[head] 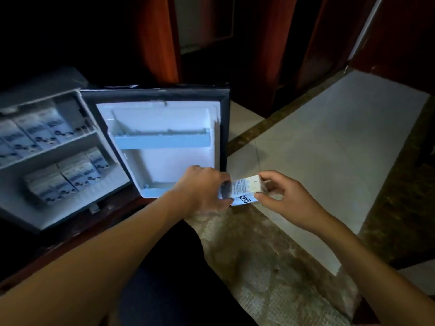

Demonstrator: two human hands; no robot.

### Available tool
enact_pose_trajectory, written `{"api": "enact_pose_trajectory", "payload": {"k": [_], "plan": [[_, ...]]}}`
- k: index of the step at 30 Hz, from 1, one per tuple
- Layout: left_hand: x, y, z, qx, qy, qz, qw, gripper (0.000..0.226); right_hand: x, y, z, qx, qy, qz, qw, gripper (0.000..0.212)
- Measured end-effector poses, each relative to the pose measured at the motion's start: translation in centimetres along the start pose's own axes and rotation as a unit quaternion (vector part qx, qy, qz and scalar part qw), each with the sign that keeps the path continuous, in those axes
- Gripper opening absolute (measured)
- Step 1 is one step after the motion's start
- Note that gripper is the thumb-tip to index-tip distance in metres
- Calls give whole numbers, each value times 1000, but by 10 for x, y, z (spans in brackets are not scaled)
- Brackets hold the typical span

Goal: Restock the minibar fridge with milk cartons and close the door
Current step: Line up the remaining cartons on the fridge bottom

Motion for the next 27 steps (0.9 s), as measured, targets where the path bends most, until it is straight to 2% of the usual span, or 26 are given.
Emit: {"api": "enact_pose_trajectory", "payload": {"k": [3,7,12,17,21,27], "plan": [[15,-18,-43,-51,-26,17,998,53,-27,19,-34,-13,-50,-34,998,38],[42,-34,-96,-87,-61,35,994,54,-68,58,-72,6,-106,-73,992,41],[82,-28,-149,-83,-107,88,987,42,-112,111,-110,32,-161,-93,982,38],[124,-5,-197,-46,-179,96,978,43,-140,168,-144,78,-201,-147,965,38],[145,8,-233,-56,-211,55,974,43,-163,216,-162,101,-228,-188,950,39],[161,34,-289,-59,-269,-6,961,56,-201,287,-179,133,-272,-207,930,29]]}}
Point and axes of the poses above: each hand's wrist, its own x-axis away from the middle knuckle, its own y-axis out of the palm, z = x × y, the point moved 1 cm from there along -x, towards the middle knuckle, and after that the axes turned 6 degrees about z, right-handed, at the moved point
